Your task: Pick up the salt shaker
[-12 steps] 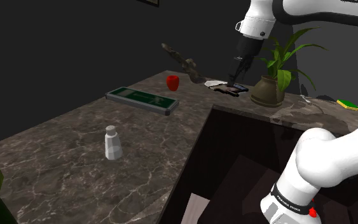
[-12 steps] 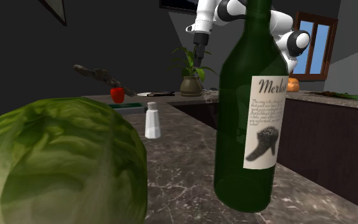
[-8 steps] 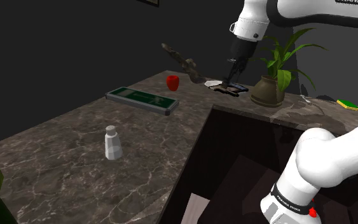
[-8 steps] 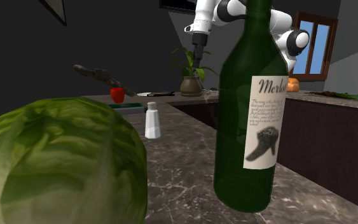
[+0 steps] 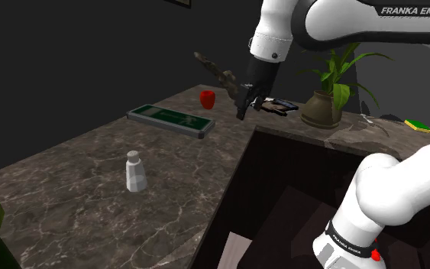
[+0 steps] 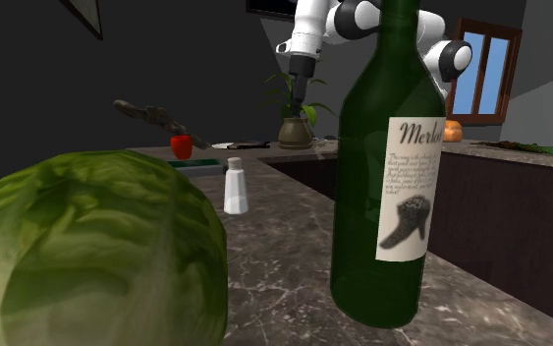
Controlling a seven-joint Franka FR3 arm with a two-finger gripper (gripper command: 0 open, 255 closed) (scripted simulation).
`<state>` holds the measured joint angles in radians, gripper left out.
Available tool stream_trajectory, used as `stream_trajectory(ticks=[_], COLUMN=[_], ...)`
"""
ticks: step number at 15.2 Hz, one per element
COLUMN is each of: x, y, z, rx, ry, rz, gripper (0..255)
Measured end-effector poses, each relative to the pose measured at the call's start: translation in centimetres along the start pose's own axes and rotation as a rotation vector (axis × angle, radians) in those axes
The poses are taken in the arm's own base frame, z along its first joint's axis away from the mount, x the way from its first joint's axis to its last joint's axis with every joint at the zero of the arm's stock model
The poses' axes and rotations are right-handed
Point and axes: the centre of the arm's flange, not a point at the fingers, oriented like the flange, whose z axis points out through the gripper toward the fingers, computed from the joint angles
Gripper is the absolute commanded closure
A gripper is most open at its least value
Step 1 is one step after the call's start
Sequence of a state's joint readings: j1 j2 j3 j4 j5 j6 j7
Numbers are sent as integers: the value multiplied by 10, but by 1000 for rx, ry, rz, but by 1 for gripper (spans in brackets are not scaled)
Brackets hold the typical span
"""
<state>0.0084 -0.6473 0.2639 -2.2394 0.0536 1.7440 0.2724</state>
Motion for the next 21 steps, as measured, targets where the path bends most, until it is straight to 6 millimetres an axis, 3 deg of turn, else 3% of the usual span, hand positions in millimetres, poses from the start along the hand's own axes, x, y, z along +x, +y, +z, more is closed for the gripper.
stream_trajectory(ticks=[21], x=[92], y=[-243], z=[75], rx=[21], ry=[43], rz=[55], gripper=[0])
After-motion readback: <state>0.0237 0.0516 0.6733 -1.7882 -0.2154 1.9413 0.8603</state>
